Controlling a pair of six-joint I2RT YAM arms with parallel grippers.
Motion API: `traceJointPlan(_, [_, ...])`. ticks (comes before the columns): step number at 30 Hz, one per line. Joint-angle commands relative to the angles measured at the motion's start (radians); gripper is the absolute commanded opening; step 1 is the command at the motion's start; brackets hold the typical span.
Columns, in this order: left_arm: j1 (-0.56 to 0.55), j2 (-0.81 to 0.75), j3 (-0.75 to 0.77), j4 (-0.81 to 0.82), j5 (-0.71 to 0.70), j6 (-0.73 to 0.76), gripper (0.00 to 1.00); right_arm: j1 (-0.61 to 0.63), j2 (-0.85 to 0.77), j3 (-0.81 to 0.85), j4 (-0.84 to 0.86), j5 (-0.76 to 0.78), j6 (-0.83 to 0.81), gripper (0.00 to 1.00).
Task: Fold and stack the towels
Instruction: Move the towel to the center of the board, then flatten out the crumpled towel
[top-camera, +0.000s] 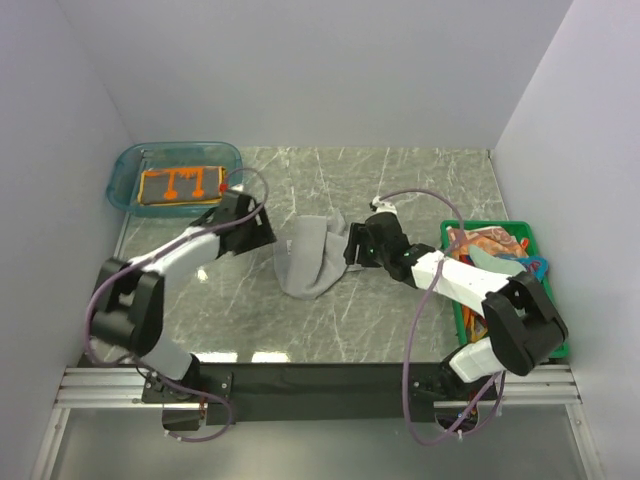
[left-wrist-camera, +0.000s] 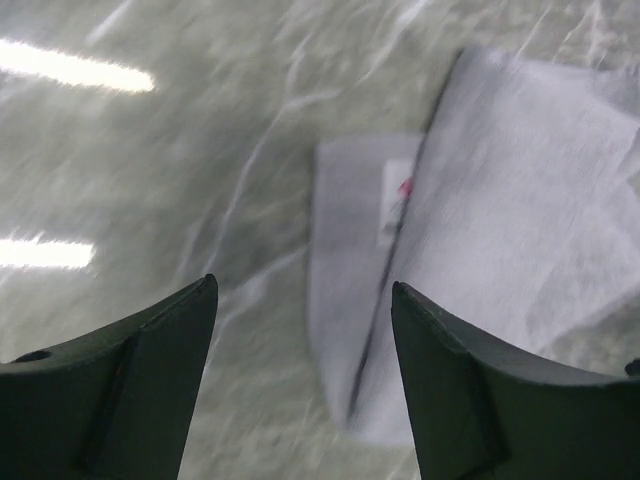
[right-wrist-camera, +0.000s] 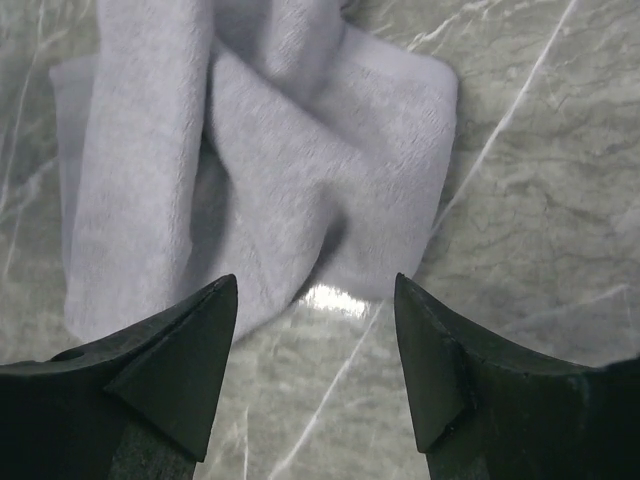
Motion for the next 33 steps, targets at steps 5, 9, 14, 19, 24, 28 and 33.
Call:
traceJointPlan(5, [-0.082, 0.268, 0.243, 0.001, -0.175, 0.039, 0.75, -0.091, 0.064, 0.003, 0.146, -0.061, 0.067, 0.69])
traceJointPlan(9, [-0.120, 0.365, 0.322, -0.047, -0.249, 0.046, 0.69, -0.092, 0.104, 0.010, 0.156, -0.059, 0.063, 0.69])
traceJointPlan(14, [-0.143, 0.438, 0.349, -0.061, -0.309, 0.059, 0.64, -0.094, 0.132, 0.015, 0.158, -0.018, 0.058, 0.69])
traceJointPlan(19, [-0.175, 0.489, 0.349, -0.084, -0.349, 0.053, 0.60, -0.095, 0.156, 0.013, 0.159, 0.027, 0.069, 0.69])
traceJointPlan(24, [-0.188, 0.491, 0.294, -0.078, -0.360, 0.028, 0.40, -0.095, 0.224, 0.072, 0.121, -0.037, 0.063, 0.69])
traceJointPlan(28, [-0.192, 0.454, 0.237, -0.061, -0.360, 0.008, 0.20, -0.094, 0.250, 0.073, 0.110, -0.082, 0.080, 0.69])
traceJointPlan(33, [-0.191, 0.426, 0.176, -0.091, -0.416, -0.010, 0.01, -0.097, 0.242, 0.070, 0.086, -0.055, 0.095, 0.58])
